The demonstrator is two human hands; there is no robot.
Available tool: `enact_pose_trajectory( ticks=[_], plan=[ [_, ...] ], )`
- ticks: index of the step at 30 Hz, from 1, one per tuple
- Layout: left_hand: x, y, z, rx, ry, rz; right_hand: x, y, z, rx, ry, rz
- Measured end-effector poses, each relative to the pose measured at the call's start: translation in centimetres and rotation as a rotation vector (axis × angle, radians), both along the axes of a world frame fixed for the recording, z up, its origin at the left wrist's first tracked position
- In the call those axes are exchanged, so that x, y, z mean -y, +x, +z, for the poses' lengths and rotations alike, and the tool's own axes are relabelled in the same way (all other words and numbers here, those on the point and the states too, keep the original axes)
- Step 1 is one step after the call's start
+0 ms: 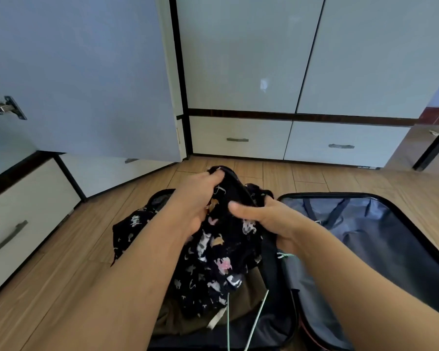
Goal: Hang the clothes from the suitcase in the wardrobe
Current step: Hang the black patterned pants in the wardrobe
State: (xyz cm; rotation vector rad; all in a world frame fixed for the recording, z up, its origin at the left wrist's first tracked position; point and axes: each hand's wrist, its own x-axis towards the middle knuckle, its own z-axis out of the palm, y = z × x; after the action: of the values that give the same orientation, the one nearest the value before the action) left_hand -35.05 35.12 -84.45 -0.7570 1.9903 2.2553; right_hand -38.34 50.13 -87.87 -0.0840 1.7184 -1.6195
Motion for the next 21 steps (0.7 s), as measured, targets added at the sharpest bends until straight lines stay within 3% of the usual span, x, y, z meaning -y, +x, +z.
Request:
enact_pose_trajectory(
  ticks=[4, 7, 8, 9, 12, 14, 15, 18, 21],
  plan=[
    [0.9, 0.1, 0.2, -0.069, -0.102, 0.084, 0.6, -0.8, 0.2, -0.305, 0.33, -0.162],
    [2.9, 0.3, 0.9, -0.178, -0.098, 0.259, -0.5, -2.4, -1.1, -0.652, 0.73, -0.193],
    [3.6, 0.2, 1.2, -0.215, -0.087, 0.327, -1.1, -2.8, -1.6, -0.658, 0.75, -0.254],
    [4.1, 0.2, 1.3, -0.237, -0.096, 0.365, -1.6, -3.2, -2.1, -0.551, 0.626, -0.346],
    [4.5, 0.1, 0.6, -0.207, -0.137, 0.315, -2.0, -3.2, -1.8, 0.053, -0.044, -0.591],
    [3.5, 0.1, -0.3, -0.144, -0.184, 0.254, -1.5, -2.6, -0.9, 0.307, -0.405, -0.515],
    [2.8, 0.1, -0.8, -0.113, -0.215, 0.221, -1.1, -2.2, -0.2, 0.348, -0.49, -0.411],
    [0.7, -0.2, -1.4, -0.111, -0.231, 0.112, 0.5, 0.0, 0.6, 0.087, -0.347, -0.05],
    [0.0, -0.5, -1.0, -0.16, -0.233, 0.127, 1.9, 0.5, -0.4, -0.134, -0.021, -0.077]
  ],
)
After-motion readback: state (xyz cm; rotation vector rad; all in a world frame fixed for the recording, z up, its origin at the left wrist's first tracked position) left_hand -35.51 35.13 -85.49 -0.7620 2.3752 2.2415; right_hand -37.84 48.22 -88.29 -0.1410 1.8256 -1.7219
